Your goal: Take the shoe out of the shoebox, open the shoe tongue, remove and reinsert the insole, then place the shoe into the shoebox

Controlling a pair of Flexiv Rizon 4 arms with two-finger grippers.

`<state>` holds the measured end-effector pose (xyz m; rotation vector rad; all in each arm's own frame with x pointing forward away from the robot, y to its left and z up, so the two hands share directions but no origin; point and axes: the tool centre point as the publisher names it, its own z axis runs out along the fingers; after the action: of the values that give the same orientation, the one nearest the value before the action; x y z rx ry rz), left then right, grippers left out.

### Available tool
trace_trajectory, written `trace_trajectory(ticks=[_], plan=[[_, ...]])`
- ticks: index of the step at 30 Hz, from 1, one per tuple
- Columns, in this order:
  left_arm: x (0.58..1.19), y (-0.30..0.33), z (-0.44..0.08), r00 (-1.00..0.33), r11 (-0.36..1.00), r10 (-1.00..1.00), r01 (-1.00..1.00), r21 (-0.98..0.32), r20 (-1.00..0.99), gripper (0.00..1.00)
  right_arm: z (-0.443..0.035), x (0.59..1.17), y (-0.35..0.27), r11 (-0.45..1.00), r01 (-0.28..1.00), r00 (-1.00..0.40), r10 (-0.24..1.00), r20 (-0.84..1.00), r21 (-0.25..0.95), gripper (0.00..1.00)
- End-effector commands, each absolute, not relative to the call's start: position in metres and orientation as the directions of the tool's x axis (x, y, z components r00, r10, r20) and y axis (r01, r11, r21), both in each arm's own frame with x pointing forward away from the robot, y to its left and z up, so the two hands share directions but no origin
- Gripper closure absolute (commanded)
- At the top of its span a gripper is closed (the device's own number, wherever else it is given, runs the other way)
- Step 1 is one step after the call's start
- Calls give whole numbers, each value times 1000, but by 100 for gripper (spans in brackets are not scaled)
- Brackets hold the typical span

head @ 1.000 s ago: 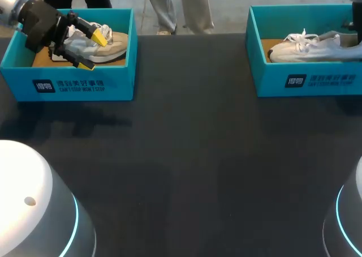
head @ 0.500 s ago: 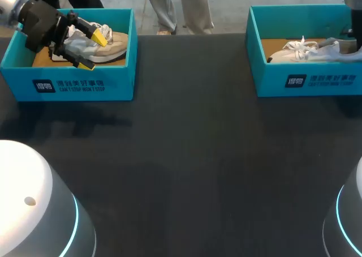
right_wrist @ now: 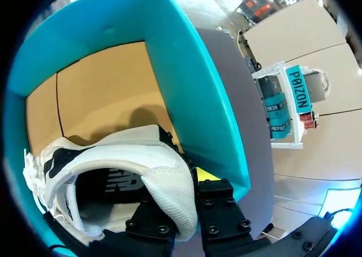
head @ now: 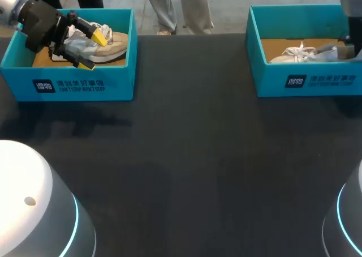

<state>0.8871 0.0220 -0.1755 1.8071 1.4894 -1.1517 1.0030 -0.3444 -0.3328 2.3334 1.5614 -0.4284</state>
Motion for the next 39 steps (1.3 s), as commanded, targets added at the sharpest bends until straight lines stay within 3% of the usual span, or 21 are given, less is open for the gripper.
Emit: trace_trajectory(ticks=[1, 14, 15, 17, 19, 23, 39], plan=[[886, 22, -175, 33, -254, 515, 960, -116, -857, 0, -341, 1008, -346, -361, 930, 357, 840, -409, 70, 100], [886, 22, -175, 33, -254, 515, 960, -116, -857, 0, -352, 1012, -346, -360, 932, 345, 838, -423, 47, 100], [886, 22, -175, 33, -254, 515, 960, -116, -857, 0, -352, 1012, -346, -361, 931, 346, 838, -423, 47, 93], [886, 22, -175, 33, -254, 515, 960, -116, -857, 0, -350, 1012, -346, -361, 931, 346, 838, -422, 47, 58], [886, 22, -175, 33, -254, 515, 960, -116, -857, 0, -346, 1011, -346, -360, 932, 347, 836, -425, 52, 32], [886, 22, -175, 33, -254, 515, 960, -116, -857, 0, -334, 1008, -344, -357, 931, 354, 835, -421, 75, 1], [886, 22, -175, 33, -254, 515, 960, -116, -857, 0, -268, 992, -312, -310, 935, 351, 880, -319, 175, 0]])
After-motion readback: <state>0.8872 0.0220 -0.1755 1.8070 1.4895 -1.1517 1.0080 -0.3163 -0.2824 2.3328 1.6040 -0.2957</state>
